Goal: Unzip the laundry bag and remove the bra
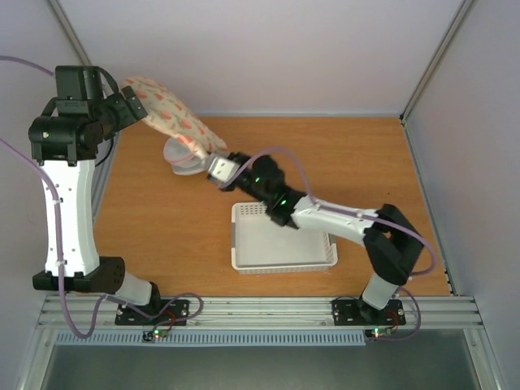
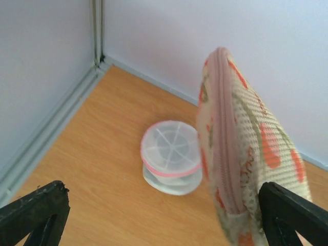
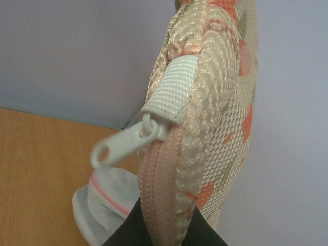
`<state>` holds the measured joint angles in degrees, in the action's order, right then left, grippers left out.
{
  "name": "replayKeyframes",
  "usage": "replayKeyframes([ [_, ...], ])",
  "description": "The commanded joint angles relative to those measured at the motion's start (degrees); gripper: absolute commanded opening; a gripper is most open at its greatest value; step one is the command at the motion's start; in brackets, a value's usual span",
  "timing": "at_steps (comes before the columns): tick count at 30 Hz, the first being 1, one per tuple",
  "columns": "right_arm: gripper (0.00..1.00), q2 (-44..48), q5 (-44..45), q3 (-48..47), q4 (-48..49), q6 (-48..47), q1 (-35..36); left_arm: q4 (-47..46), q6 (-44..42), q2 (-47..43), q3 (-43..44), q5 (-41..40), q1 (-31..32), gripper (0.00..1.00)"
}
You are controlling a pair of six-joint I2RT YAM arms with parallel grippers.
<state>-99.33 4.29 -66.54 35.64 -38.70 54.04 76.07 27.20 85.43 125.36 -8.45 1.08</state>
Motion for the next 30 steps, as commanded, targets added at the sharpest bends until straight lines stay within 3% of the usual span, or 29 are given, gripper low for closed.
replayKeyframes([
  [1, 0.01, 7.0, -25.1, -2.9, -12.6, 6.4, -8.0, -6.6, -13.9, -2.3, 2.6, -5.0, -0.3, 0.99],
  [5, 0.01, 8.2, -35.5, -5.2, -26.1, 0.2, -10.9, -7.6, -19.5, -3.4, 5.1, -4.4, -0.3, 0.99],
  [11, 0.01, 7.6, -39.5, -10.9, -37.4, -3.6, -12.3, -10.0, -23.7, -4.4, 3.6, -10.7, -0.3, 0.99],
  [13, 0.01, 7.0, -40.6, -13.3, -42.5, -6.0, -12.6, -10.8, -26.2, -4.9, 3.2, -9.2, -0.3, 0.99],
  [15, 0.01, 6.2, -41.5, -16.5, -49.0, -9.1, -12.7, -10.8, -32.1, -5.8, 2.5, 1.7, -0.3, 0.99],
  [16, 0.01, 5.9, -41.9, -17.9, -52.1, -10.4, -12.8, -9.8, -35.6, -6.5, 1.6, 11.4, -0.3, 0.99],
  [17, 0.01, 5.7, -42.2, -19.2, -54.6, -11.4, -12.8, -7.3, -41.7, -7.5, -0.1, 27.1, -0.2, 0.99],
  [19, 0.01, 5.5, -42.5, -20.9, -57.8, -12.8, -12.9, 2.6, -56.7, -9.7, -5.1, 45.1, 0.8, 0.99],
  [20, 0.01, 5.5, -42.7, -21.4, -58.7, -13.1, -12.8, 8.4, -63.6, -10.9, -7.9, 48.8, 2.3, 0.99],
  [22, 0.01, 5.4, -43.3, -22.0, -59.9, -13.9, -12.9, 12.8, -78.0, -13.8, -14.4, 43.5, 9.0, 0.99],
  [27, 0.01, 5.6, -45.8, -23.8, -64.2, -17.2, -12.7, 6.5, -86.9, -17.8, -28.1, 21.7, 22.5, 0.99],
  [30, 0.01, 5.7, -45.7, -24.7, -67.3, -20.0, -12.1, 2.7, -91.8, -18.4, -31.0, 16.6, 26.2, 0.99],
])
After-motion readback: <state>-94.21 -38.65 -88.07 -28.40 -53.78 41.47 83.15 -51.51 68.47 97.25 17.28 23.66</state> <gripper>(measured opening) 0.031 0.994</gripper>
